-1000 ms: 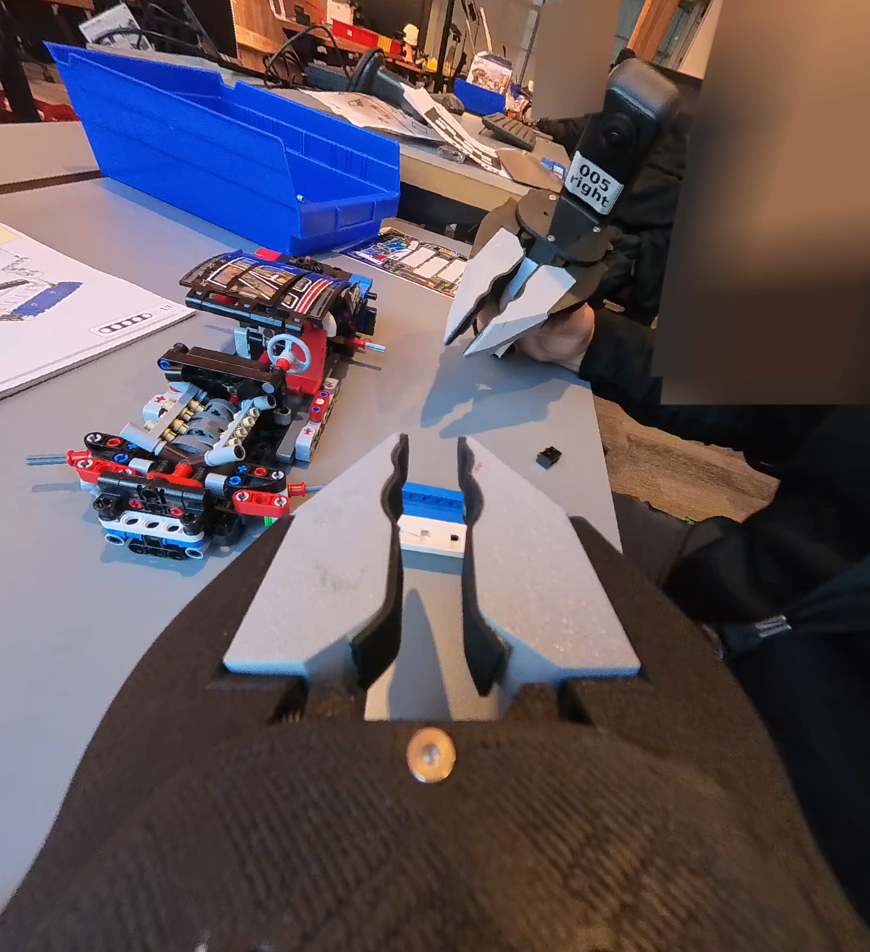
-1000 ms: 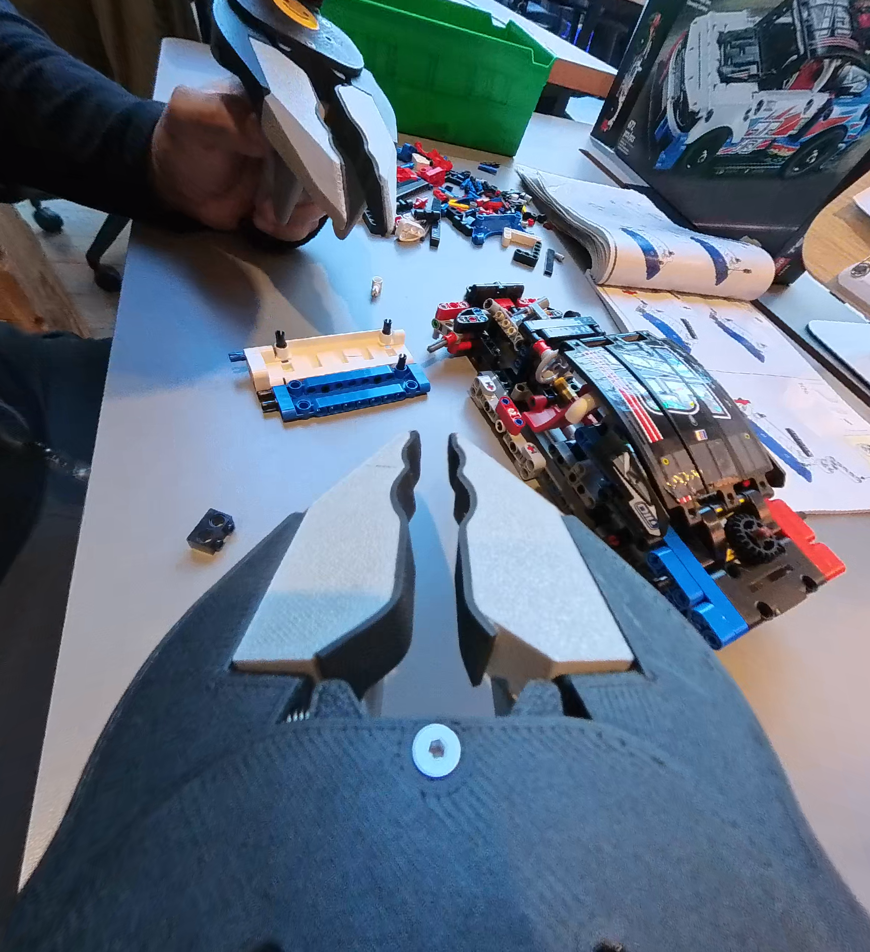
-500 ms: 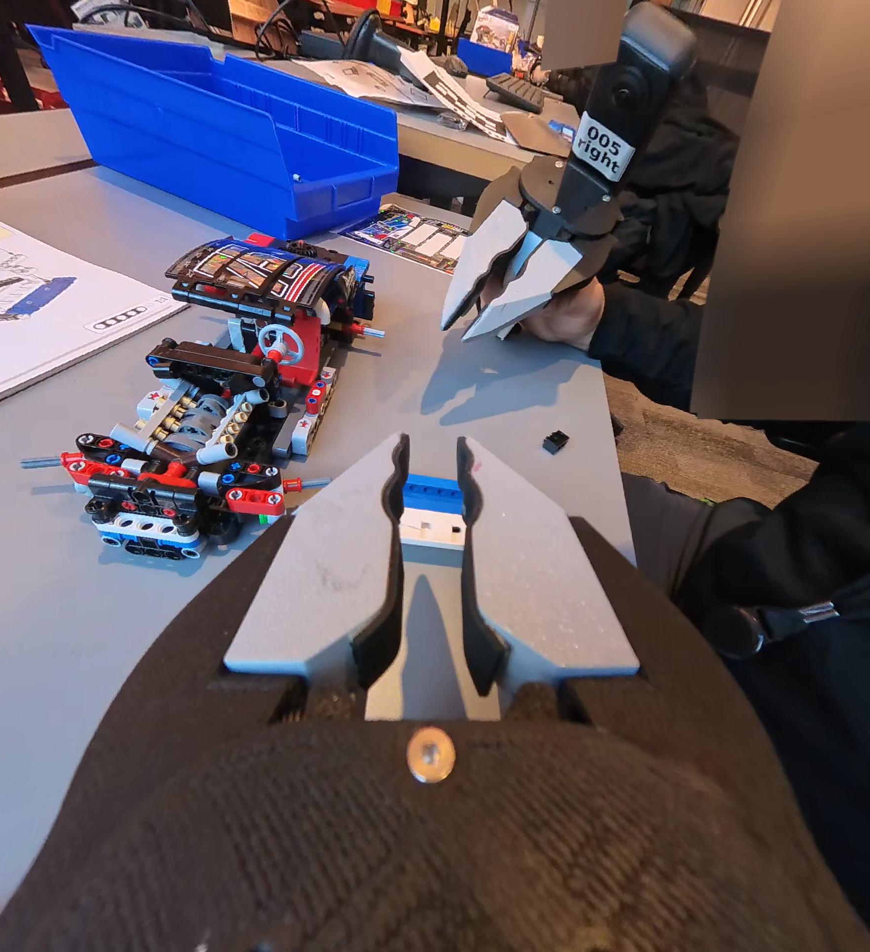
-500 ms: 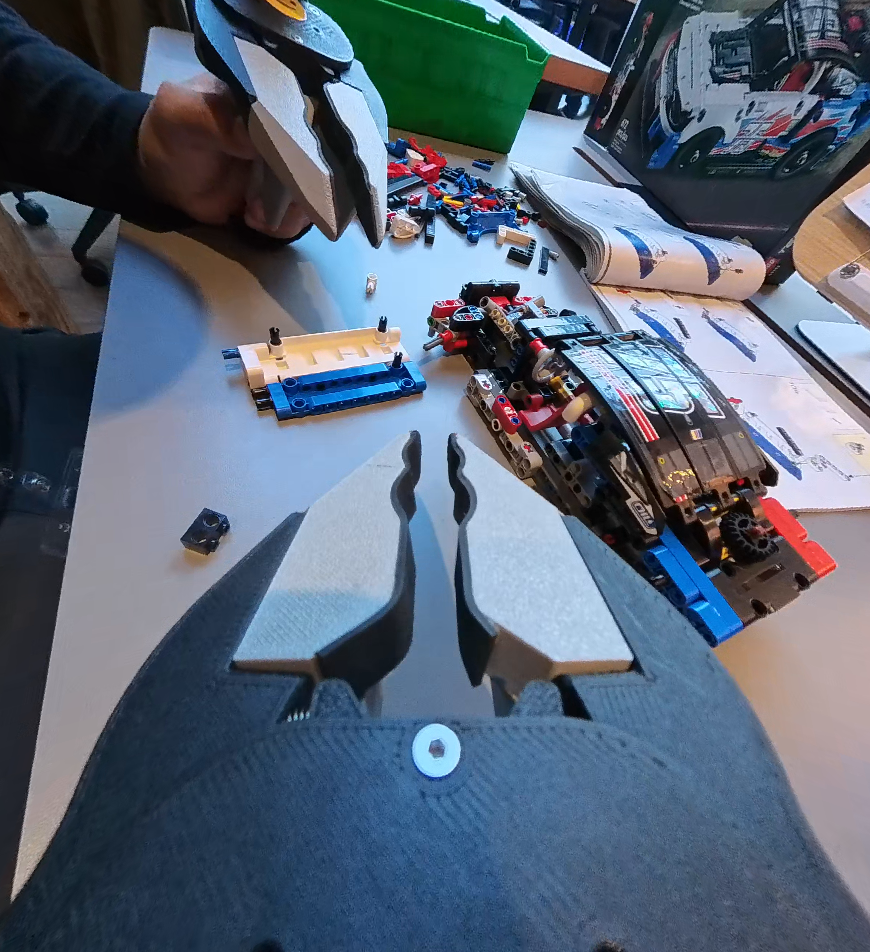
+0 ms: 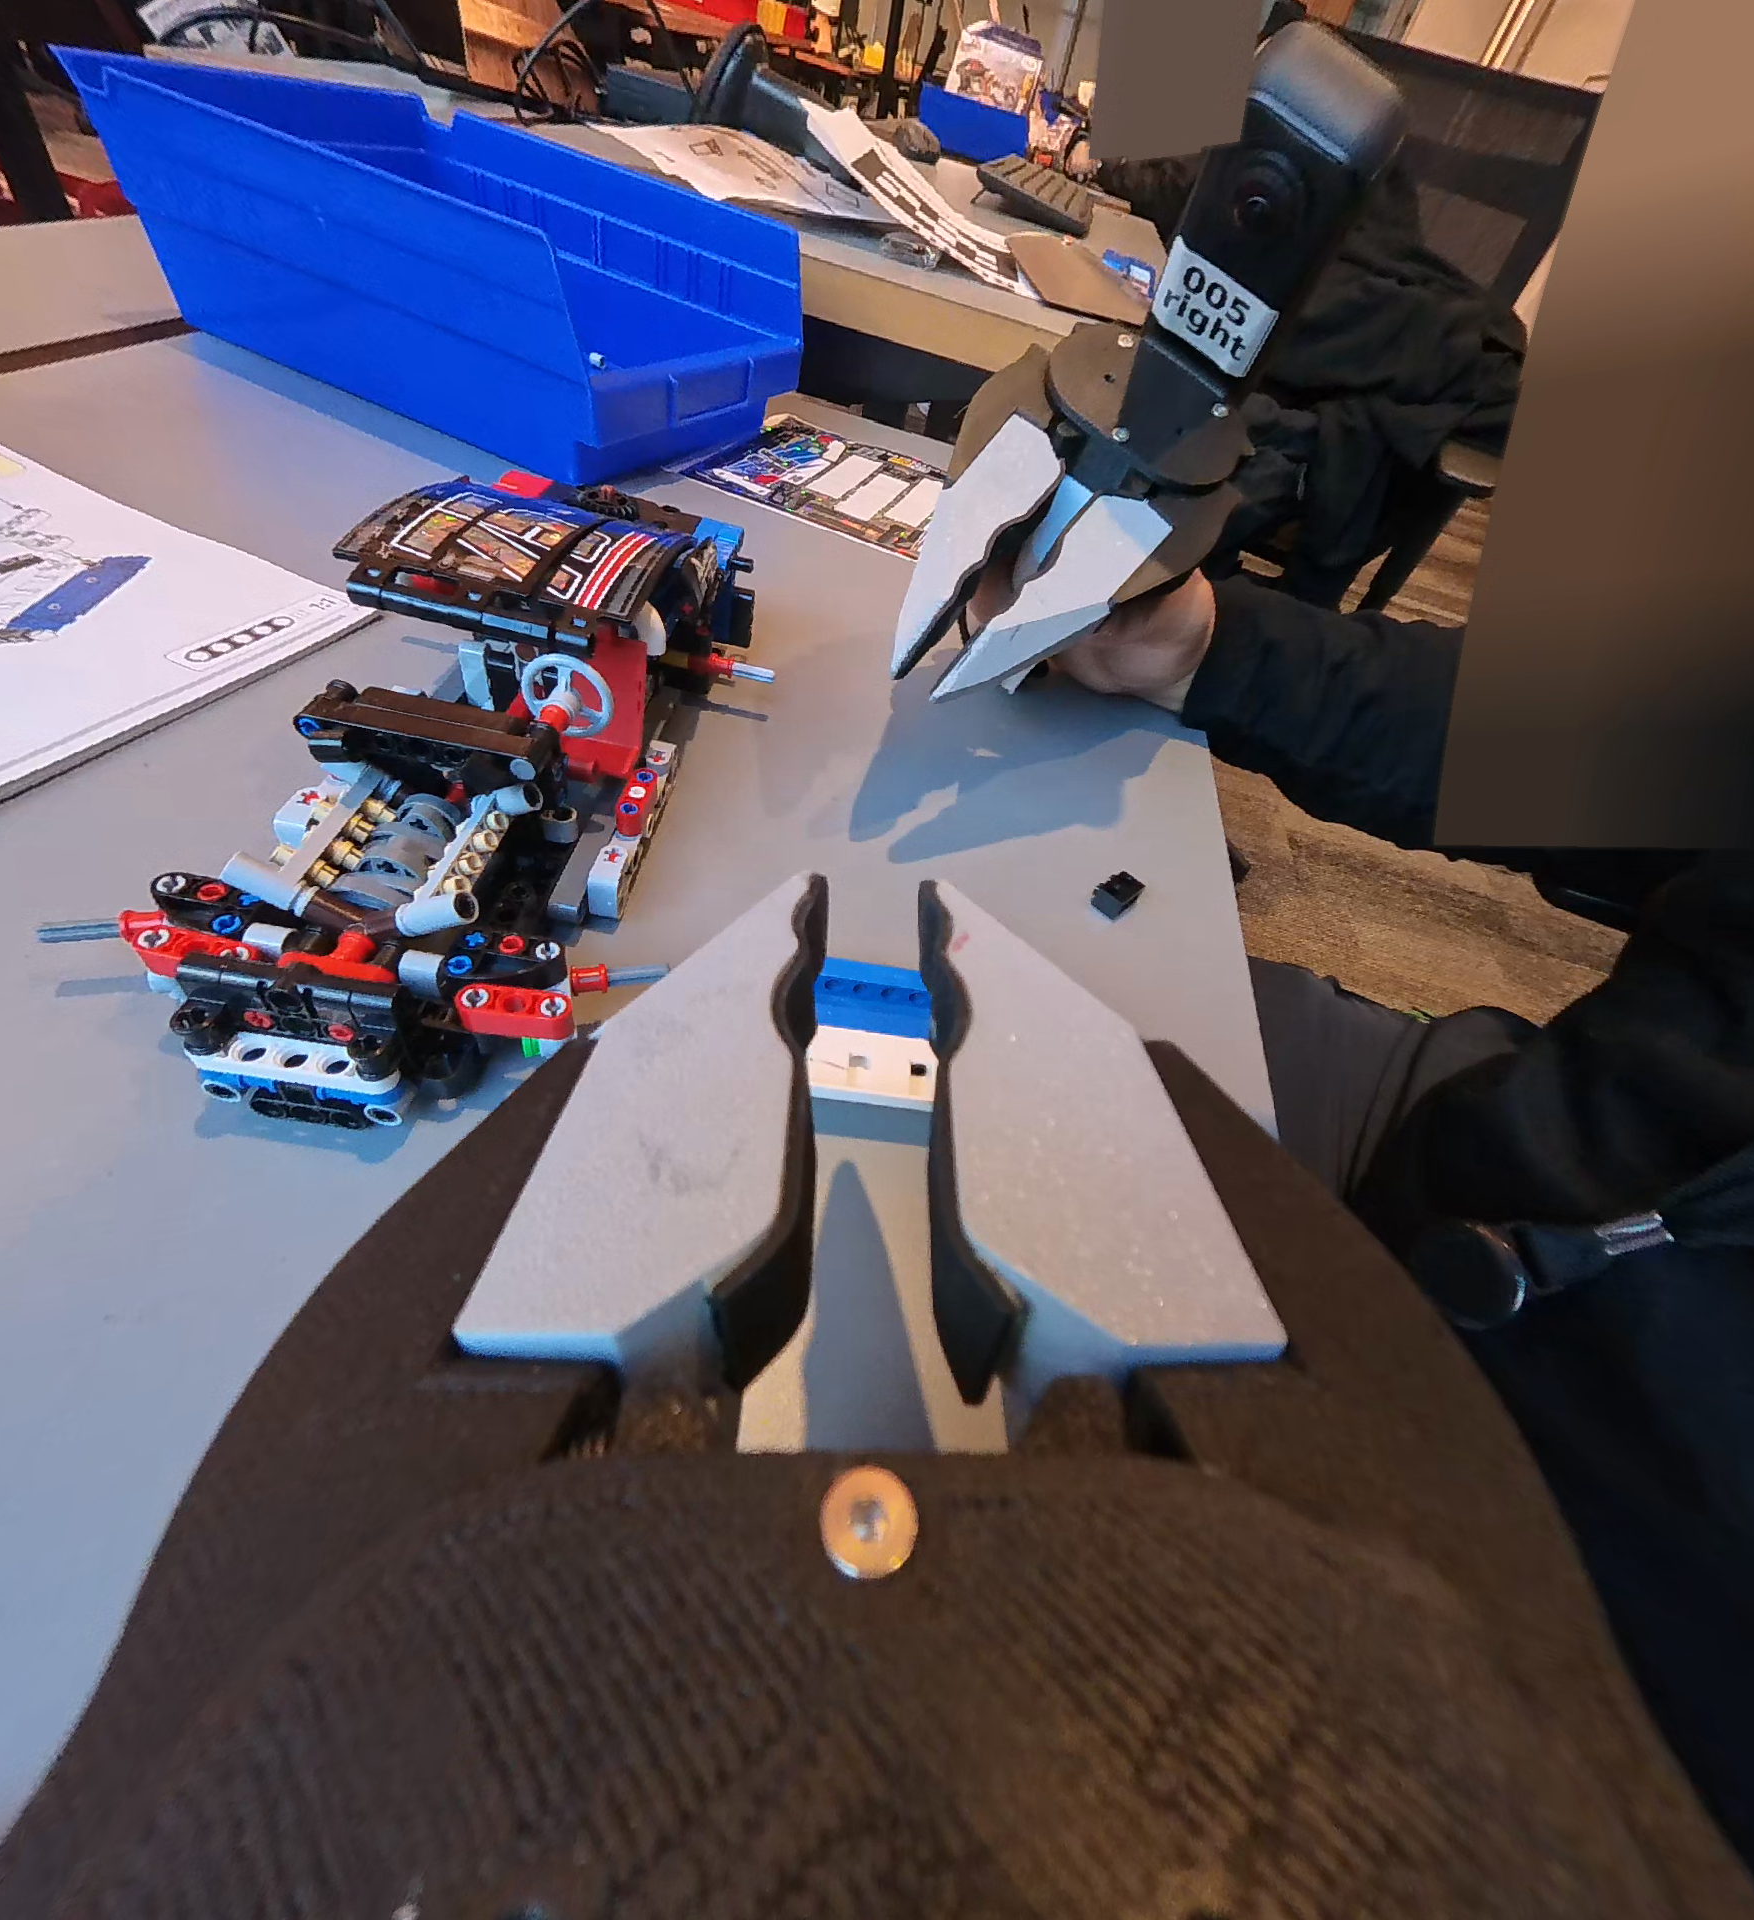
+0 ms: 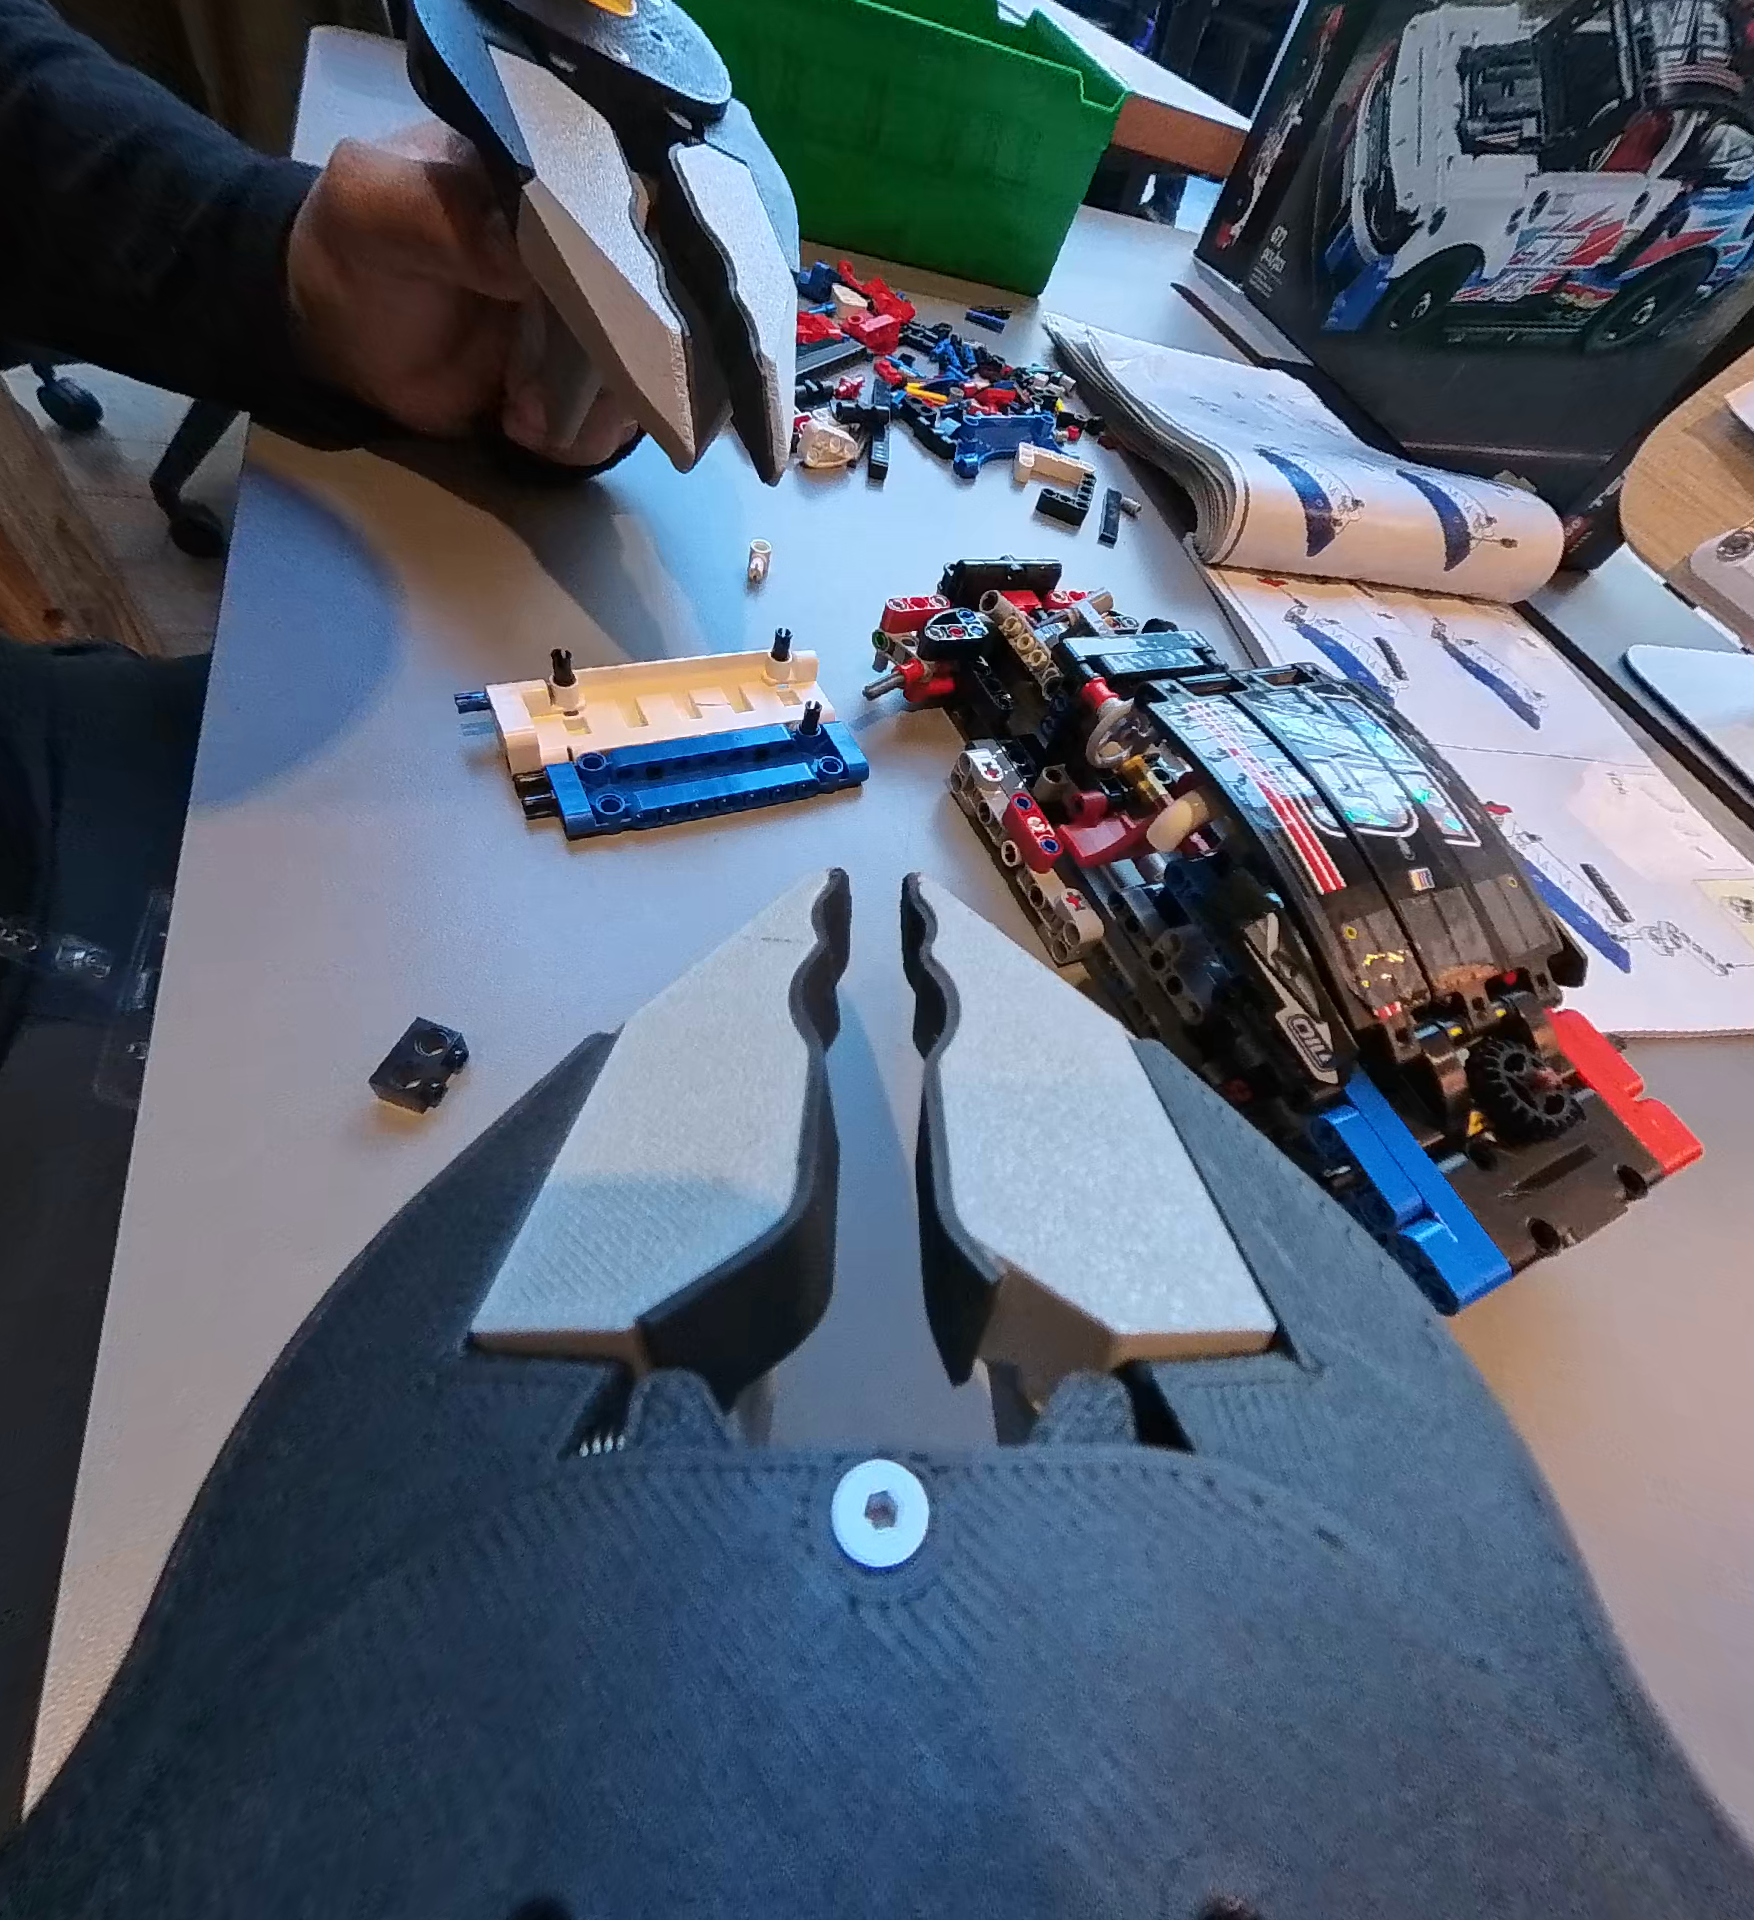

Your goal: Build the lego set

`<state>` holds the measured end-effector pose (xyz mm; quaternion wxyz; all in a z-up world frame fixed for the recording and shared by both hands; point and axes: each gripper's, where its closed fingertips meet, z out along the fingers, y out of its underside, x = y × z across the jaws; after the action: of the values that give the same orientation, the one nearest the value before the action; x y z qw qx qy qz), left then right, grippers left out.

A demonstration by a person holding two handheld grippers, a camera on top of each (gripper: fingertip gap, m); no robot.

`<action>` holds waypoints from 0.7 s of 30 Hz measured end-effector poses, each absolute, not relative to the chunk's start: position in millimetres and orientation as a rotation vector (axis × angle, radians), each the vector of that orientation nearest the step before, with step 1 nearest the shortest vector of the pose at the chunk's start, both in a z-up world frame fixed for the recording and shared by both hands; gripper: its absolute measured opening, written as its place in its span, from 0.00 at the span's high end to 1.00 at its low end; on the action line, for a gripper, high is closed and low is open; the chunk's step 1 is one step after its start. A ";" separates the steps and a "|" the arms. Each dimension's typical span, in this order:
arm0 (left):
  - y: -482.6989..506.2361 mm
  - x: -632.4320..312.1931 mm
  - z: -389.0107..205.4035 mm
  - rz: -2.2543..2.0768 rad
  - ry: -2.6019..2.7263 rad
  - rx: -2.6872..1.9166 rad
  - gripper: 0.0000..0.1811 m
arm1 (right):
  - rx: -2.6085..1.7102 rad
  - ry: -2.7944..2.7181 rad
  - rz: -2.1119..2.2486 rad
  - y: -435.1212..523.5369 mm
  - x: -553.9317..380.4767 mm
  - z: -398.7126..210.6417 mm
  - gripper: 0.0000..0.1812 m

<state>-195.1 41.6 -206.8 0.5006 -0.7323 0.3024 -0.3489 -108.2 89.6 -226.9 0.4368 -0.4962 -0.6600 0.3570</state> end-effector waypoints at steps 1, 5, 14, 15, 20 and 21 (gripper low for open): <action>41.6 -195.0 -206.9 -0.844 0.731 -1.771 0.92 | -1.235 -1.642 0.888 89.6 -108.2 -227.0 0.96; 41.7 -195.2 -206.7 -0.845 0.730 -1.770 0.92 | -1.236 -1.643 0.888 89.7 -108.2 -227.3 0.96; 41.7 -194.8 -207.2 -0.846 0.732 -1.773 0.92 | -1.238 -1.641 0.898 90.2 -107.9 -226.7 0.96; 41.7 -194.6 -207.4 -0.847 0.733 -1.775 0.92 | -1.237 -1.640 0.903 90.1 -107.7 -226.5 0.96; 41.2 -193.9 -207.5 -0.838 0.740 -1.772 0.93 | -1.234 -1.648 0.974 82.3 -105.0 -224.0 0.95; 41.1 -193.9 -207.6 -0.836 0.741 -1.772 0.93 | -1.239 -1.665 1.021 75.4 -103.7 -223.7 0.93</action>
<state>-193.9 41.1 -207.6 0.4998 -0.7326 0.3064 -0.3458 -103.7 75.4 -223.7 0.4028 -0.4902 -0.6589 0.4042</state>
